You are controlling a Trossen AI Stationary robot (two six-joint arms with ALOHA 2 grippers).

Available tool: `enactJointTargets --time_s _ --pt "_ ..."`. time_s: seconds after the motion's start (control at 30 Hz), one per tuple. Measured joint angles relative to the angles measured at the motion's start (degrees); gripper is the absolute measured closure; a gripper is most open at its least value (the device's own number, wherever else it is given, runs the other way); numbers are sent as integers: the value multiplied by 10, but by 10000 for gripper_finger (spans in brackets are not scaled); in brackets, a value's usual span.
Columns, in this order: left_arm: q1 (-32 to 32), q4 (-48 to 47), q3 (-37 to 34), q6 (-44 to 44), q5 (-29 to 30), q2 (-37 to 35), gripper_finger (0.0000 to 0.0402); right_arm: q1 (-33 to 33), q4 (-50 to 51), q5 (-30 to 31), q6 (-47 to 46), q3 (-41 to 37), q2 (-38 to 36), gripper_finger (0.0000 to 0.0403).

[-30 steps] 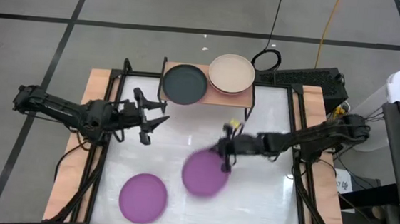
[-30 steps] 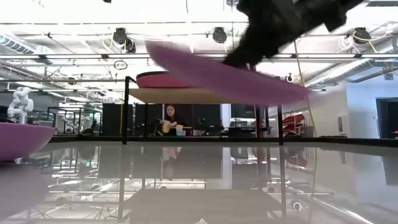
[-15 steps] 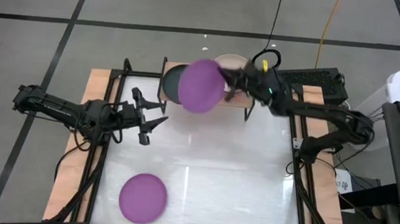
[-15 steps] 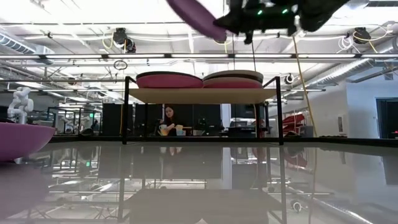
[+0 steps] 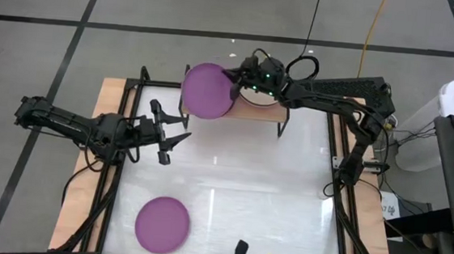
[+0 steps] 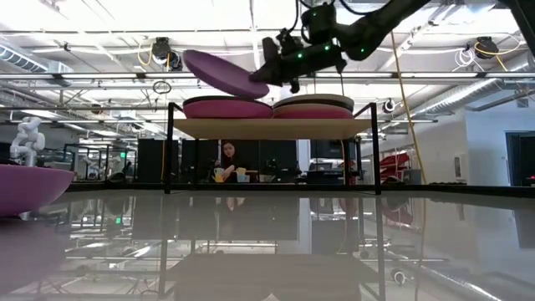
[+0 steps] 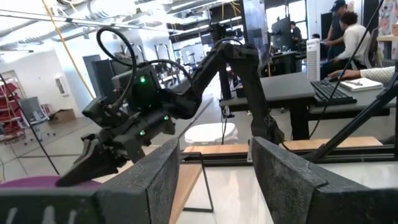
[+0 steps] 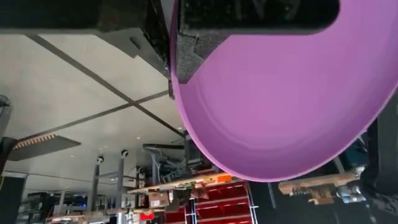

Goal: Place and stack plates onto a shelf
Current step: Stack the right violet plate on top of the black plate on the shelf, then stack the violet plate on top of the violet plate on the shelf

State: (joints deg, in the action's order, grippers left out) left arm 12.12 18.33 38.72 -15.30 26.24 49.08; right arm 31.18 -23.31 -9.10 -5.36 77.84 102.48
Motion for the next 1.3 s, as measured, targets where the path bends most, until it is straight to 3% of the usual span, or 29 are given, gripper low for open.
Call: enactJointTargets --time_s 0.33,0.73,0.87,1.03,1.2,1.3 --pt "0 -7 0 7 0 0 195 15 7 37 1 1 16 381" --pt "0 -16 0 19 1 0 195 13 17 22 15 1 7 263" --pt "0 -24 0 24 1 0 195 6 29 -41 17 1 -27 235" --pt "0 -48 0 45 1 0 195 -21 85 -124 48 -8 -87 234" --pt "0 -80 0 70 1 10 195 -79 96 -127 96 -89 -166 249" --pt "0 -81 1 64 -2 34 195 -120 64 -86 113 -166 -217 255"
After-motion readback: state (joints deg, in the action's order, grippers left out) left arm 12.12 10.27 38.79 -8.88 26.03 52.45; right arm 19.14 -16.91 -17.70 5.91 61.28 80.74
